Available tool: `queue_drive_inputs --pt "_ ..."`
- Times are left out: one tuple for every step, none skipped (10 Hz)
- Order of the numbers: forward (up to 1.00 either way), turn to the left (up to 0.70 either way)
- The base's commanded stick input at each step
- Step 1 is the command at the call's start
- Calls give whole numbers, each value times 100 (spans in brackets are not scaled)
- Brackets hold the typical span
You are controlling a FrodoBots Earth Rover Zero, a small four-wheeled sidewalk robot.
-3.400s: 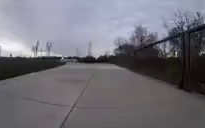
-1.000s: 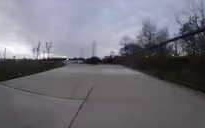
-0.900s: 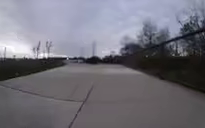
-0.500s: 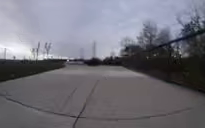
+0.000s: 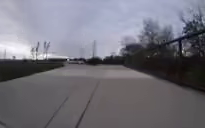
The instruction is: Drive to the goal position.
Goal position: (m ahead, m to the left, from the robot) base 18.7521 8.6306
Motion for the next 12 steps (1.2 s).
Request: queue_drive_inputs --pt "100 0" --pt "100 0" --pt "100 0" --pt "100 0" --pt "100 0" --pt "100 0" --pt "100 0" --pt "100 0" --pt "100 0" --pt "100 0" --pt "100 0" --pt "100 0"
